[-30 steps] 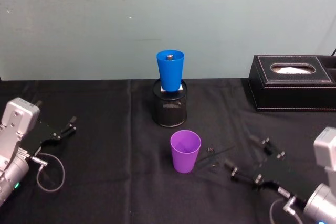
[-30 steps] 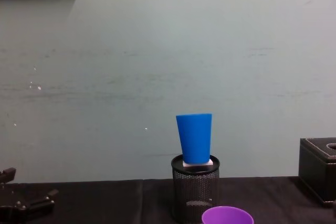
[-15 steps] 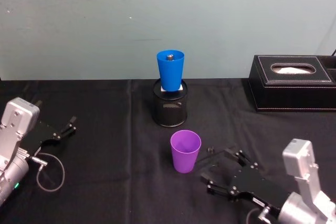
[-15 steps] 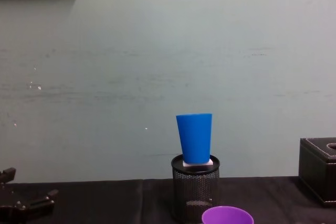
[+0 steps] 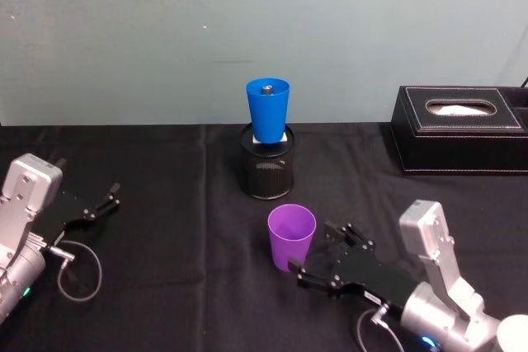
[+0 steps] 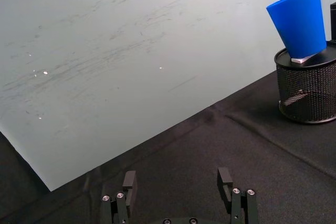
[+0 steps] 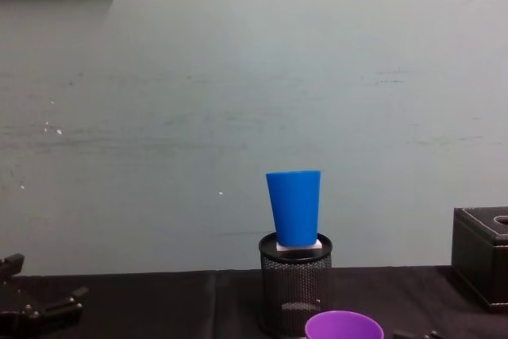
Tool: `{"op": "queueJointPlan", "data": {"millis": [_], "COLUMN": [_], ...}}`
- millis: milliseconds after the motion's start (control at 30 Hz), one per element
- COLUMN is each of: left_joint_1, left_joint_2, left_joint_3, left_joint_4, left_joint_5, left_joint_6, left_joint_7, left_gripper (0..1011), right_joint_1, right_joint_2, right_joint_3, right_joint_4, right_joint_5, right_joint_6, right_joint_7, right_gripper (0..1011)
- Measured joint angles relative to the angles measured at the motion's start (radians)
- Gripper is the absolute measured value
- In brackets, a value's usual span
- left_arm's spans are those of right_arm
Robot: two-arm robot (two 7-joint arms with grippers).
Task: Pick up one cup with a gripper and tap it against the other cup.
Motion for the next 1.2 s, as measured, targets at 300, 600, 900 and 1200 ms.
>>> {"op": "queueJointPlan", "data": {"millis": [300, 600, 900, 1200], "left_joint_1": [0.000, 0.000, 0.000, 0.000], "left_joint_2": [0.000, 0.000, 0.000, 0.000], "left_joint_3": [0.000, 0.000, 0.000, 0.000], "left_joint_4": [0.000, 0.000, 0.000, 0.000], "left_joint_5": [0.000, 0.000, 0.000, 0.000], "left_joint_6": [0.000, 0.000, 0.000, 0.000], "left_joint_7": [0.000, 0.000, 0.000, 0.000], "left_gripper": [1000, 1000, 1000, 1000], "right_joint_1": [0.041, 0.060, 0.072, 0.073], "right_joint_2": [-0.053, -0.101, -0.147, -0.170], "right_joint_3": [-0.001, 0.009, 0.027, 0.044], "right_joint_4": [0.036, 0.074, 0.122, 0.143], "right_joint_5": [-0.018, -0.043, -0.063, -0.068], "right_joint_6": [0.022, 0.024, -0.009, -0.016], "right_joint_7": [0.011, 0.006, -0.003, 0.005], "right_gripper": [1003, 1003, 1003, 1003]}}
